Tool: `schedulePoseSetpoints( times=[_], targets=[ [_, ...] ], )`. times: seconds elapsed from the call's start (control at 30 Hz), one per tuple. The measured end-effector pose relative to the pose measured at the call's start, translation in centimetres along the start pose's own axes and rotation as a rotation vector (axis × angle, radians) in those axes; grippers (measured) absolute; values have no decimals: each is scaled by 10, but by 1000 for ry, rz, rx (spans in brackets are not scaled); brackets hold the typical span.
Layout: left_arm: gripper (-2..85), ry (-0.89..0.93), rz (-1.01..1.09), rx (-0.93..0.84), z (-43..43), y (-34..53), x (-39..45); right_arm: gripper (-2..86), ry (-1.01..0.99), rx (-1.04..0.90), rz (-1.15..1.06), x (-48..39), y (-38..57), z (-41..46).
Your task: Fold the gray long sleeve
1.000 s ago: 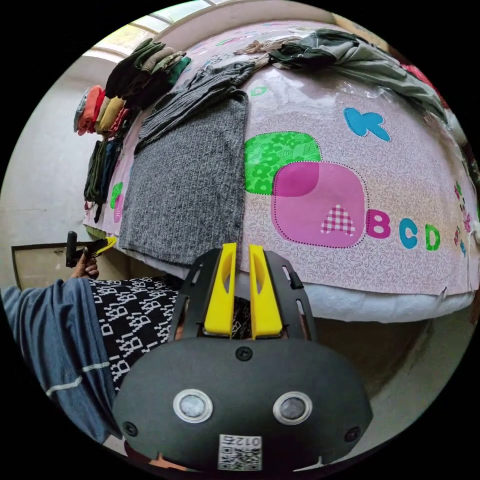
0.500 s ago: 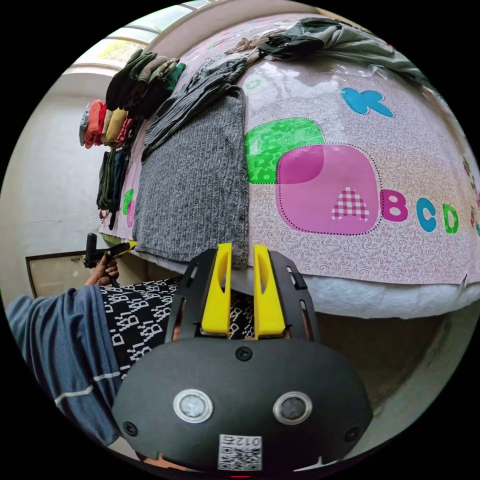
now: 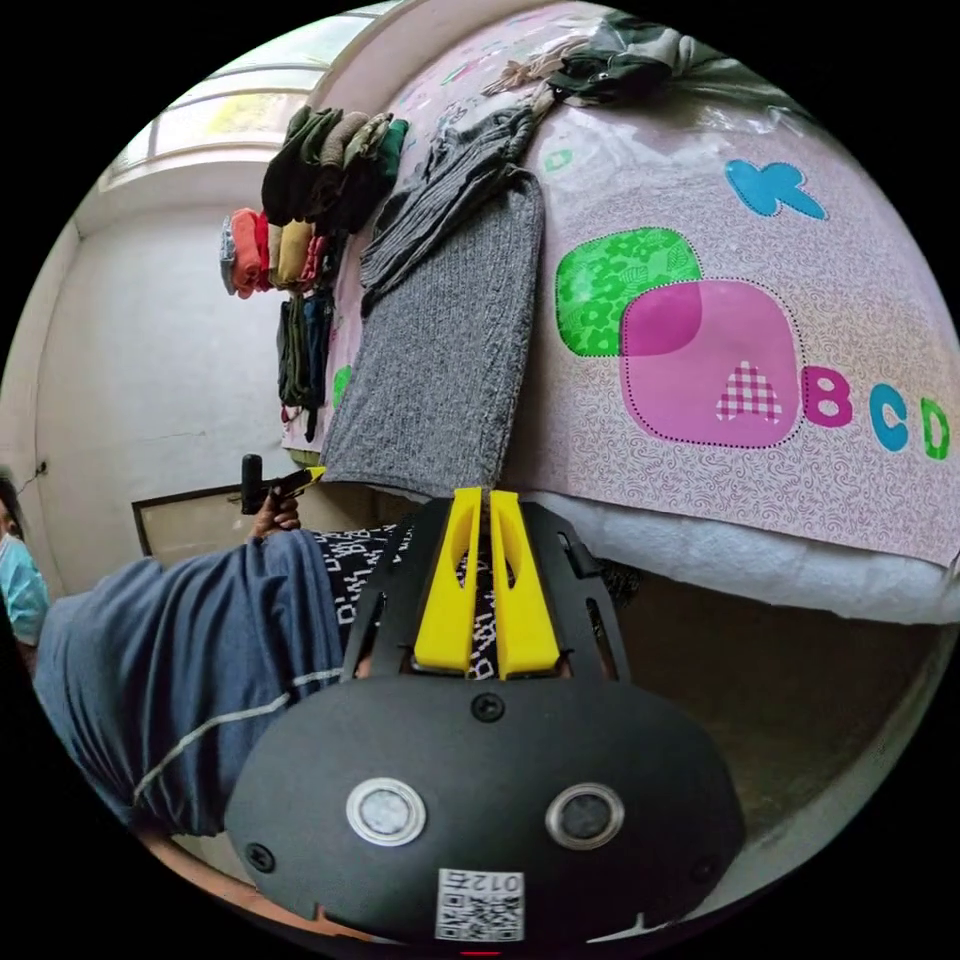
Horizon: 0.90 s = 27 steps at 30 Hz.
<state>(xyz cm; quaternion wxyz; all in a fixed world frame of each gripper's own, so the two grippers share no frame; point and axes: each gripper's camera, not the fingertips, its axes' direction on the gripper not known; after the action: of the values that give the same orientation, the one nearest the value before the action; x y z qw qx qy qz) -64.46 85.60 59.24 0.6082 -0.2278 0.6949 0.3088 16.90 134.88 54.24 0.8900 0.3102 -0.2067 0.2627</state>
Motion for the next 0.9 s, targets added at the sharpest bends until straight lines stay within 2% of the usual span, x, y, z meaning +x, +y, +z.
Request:
schedulePoseSetpoints(
  times=[0.17, 0.37, 0.6, 0.9],
  targets=[
    [-1, 113, -18, 8, -36, 10, -2, 11, -140, 22, 30, 17, 7, -39],
    [0, 295, -67, 173, -72, -6, -10, 11, -249, 209, 28, 30, -22, -83],
    [3, 389, -1, 299, -79, -133, -1, 12, -246, 315, -56, 29, -153, -83],
    [4, 465, -85, 276, -60, -336, -21, 15, -309, 354, 59, 52, -382, -56]
  ],
)
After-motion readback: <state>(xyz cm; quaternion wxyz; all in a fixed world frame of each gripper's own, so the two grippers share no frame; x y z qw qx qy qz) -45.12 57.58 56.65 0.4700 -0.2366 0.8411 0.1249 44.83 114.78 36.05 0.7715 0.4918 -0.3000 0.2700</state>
